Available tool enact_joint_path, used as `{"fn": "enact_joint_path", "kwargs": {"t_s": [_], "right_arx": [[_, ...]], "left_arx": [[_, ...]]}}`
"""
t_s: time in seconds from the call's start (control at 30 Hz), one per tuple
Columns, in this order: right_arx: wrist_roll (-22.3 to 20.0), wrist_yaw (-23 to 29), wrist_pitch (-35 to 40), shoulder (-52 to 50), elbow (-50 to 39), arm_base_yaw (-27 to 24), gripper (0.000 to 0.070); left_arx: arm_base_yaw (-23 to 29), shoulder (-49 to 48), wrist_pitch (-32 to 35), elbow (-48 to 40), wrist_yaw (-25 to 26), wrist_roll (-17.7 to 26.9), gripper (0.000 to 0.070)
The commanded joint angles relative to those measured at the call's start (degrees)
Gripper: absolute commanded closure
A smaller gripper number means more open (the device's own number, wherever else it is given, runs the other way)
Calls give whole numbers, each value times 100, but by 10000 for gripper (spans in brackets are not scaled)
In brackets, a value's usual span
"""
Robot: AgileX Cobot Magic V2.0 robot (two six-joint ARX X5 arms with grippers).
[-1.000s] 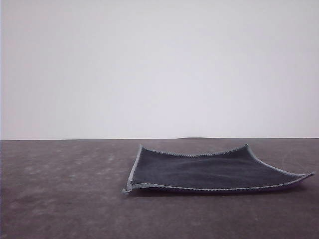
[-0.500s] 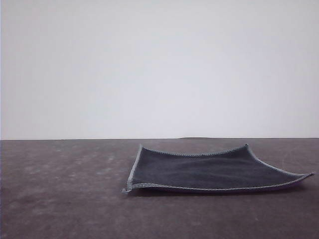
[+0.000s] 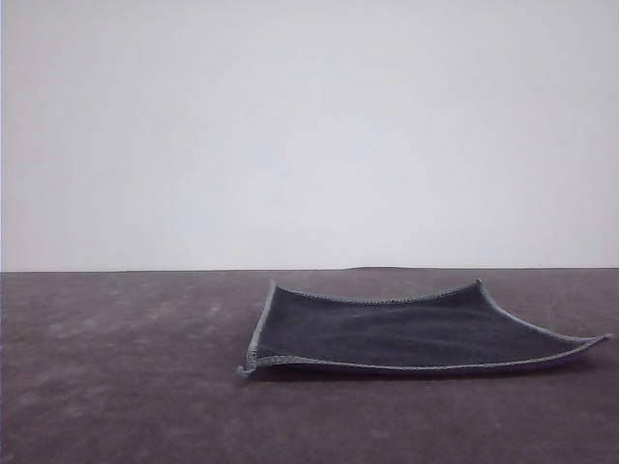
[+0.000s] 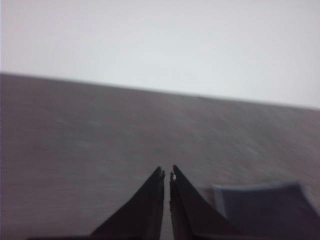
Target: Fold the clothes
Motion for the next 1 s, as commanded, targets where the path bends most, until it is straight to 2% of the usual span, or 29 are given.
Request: {"fn": "enact_joint_path", "kwargs": {"t_s": [0.0, 0.1, 0.2, 0.37, 0.53, 0.73, 0.77, 0.8, 0.83, 0.9, 0.93, 0.97], "right_arx": [[-276, -109, -118, 701, 373, -2, 697], [-507, -126, -286, 1605, 884, -2, 697], [-589, -133, -290, 2319, 1219, -2, 697], [-590, -312, -237, 3112, 1396, -2, 697], [-589, -796, -301, 3550, 1396, -2, 696], [-594, -867, -299, 3557, 1396, -4, 688], [-597, -867, -300, 3558, 1396, -4, 651], [-600, -866, -302, 3559, 1396, -4, 582], [-605, -865, -305, 3559, 1396, -4, 482], [-603, -865, -326, 3559, 1396, -4, 269], [-603, -865, -346, 3559, 1396, -2, 194], [-608, -866, -364, 3559, 1396, -2, 172]], "left_arx": [[-22, 791, 6, 365, 493, -24, 684], [-83, 1832, -24, 895, 1032, -22, 684], [-198, 2692, -9, 1290, 1354, -20, 684], [-399, 3761, -8, 1680, 1519, -6, 684], [-558, 4346, -22, 1735, 1735, 2, 684], [-686, 4443, 33, 1735, 1776, 17, 681], [-689, 4443, 61, 1737, 1779, 6, 669], [-691, 4443, 75, 1737, 1787, -13, 642], [-691, 4443, 76, 1737, 1801, -37, 600], [-691, 4443, 72, 1737, 1810, -57, 411], [-691, 4443, 72, 1737, 1813, -67, 304], [-691, 4443, 74, 1737, 1822, -121, 245]]}}
